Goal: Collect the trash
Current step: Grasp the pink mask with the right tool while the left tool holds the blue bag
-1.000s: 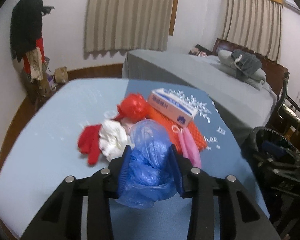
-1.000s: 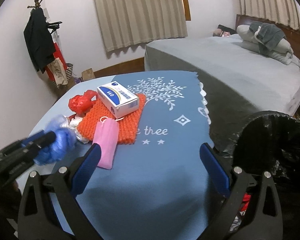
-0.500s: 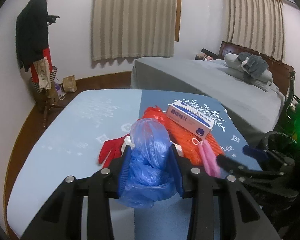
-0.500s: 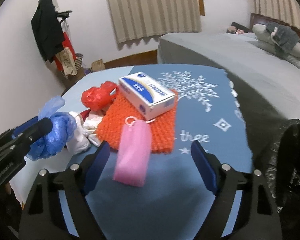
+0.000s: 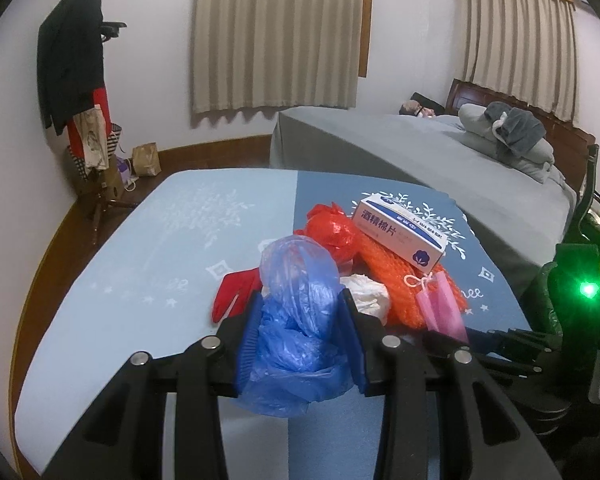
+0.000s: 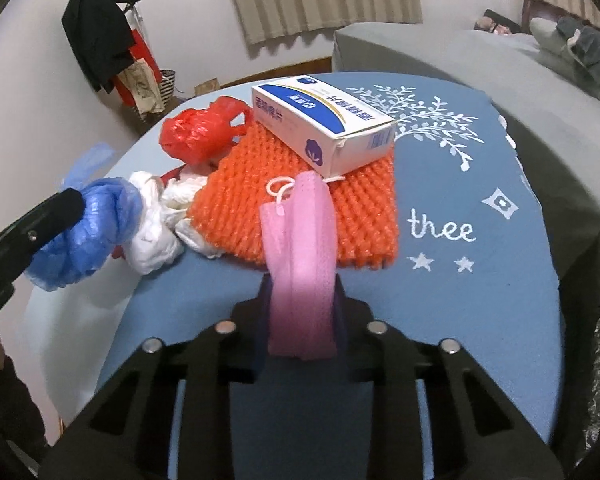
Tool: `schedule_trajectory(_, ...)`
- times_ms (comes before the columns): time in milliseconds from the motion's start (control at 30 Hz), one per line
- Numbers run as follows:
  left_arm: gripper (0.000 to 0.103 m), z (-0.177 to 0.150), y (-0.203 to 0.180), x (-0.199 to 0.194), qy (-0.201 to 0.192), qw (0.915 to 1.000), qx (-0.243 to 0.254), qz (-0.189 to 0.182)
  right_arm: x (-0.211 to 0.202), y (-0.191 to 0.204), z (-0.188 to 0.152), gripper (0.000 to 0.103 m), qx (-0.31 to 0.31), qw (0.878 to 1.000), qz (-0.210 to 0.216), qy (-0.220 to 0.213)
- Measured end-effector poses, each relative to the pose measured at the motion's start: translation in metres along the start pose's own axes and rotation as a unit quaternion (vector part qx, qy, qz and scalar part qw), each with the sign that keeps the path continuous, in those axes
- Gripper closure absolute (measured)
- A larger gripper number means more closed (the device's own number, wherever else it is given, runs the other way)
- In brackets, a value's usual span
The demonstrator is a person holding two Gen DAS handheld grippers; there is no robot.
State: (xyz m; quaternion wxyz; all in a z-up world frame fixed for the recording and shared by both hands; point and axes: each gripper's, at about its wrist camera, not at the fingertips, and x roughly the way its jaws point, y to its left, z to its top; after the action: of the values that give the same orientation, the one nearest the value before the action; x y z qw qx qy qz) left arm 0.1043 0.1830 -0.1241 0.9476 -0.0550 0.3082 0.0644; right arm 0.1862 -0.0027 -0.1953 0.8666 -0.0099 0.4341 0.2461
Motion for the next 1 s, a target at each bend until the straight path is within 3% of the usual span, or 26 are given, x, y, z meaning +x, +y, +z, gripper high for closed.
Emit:
schedule_trajectory(433, 0.064, 0.005, -0.018, -0.014, -0.017, 0.9997, 0.012, -0.012, -0.060, -0.010, 0.004, 0.083, 0.007, 0.999, 0.014, -0.051)
schedule_trajectory(1000, 0.064, 0.016, -0.092, -0.032, -0.038, 0.9945, 0.050, -0.084, -0.138, -0.060, -0.002, 0.083, 0.037, 0.992, -0.036, -0.119)
